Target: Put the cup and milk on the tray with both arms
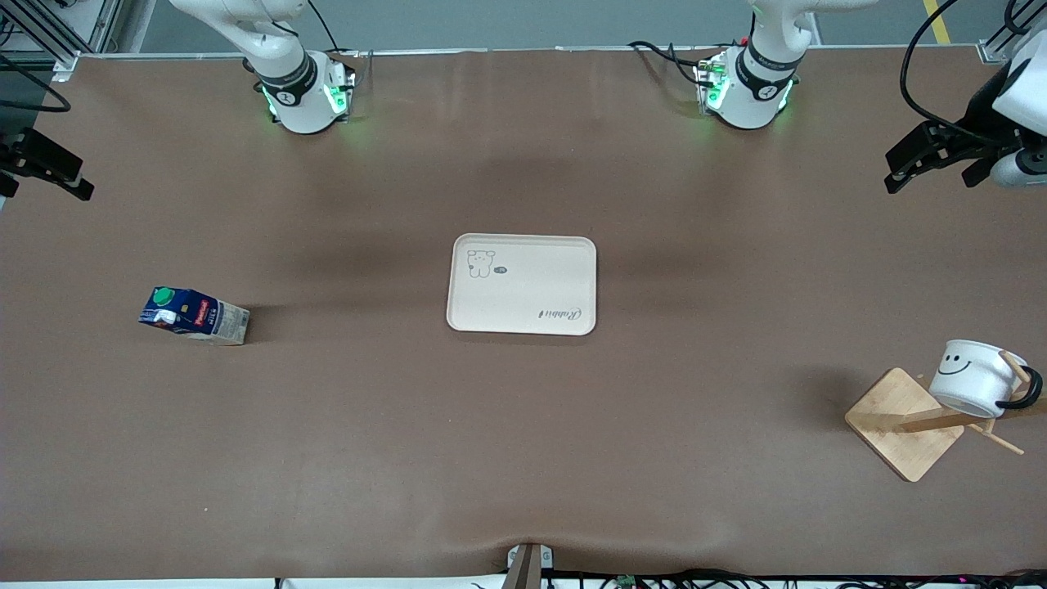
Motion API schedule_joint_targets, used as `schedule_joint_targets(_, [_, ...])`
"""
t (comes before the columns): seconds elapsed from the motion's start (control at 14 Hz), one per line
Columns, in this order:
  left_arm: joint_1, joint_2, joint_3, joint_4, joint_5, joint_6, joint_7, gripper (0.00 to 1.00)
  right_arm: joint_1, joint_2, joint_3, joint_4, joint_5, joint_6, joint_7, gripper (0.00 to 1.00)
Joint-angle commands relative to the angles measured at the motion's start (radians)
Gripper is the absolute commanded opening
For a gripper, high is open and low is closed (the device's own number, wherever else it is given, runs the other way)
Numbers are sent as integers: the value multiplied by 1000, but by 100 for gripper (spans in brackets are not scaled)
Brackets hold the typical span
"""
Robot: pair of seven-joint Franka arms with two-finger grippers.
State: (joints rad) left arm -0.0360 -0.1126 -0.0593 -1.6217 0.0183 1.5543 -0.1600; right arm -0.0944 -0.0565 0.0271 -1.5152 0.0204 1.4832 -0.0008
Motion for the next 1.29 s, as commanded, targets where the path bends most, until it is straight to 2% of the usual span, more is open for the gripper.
schedule_joint_targets(0.0, [19,8,0,20,-18,-25,16,100,-22,0,8,7,7,-3,-19,100])
schedule_joint_targets(0.21, [48,19,1,52,-17,-23,19,100,-27,4,8,7,9,-4,-19,100])
schedule_joint_targets(0.43, [143,60,0,59,-21,21,57,100,-28,7,7,7,15,-4,-15,100])
schedule_joint_targets(0.71, [292,57,0,-97,-145,264,152,100,-28,17,5,4,16,-12,-16,100])
schedule_joint_targets(0.93, [332,48,0,-233,-189,441,155,100,-27,64,5,0,16,-14,-16,100])
schedule_joint_targets(1.07, [358,54,-2,-282,-231,545,204,100,-19,157,7,7,10,-15,-21,100])
schedule_joint_targets(1.21, [392,100,0,-291,-326,630,360,100,-19,159,7,7,9,-6,-19,100])
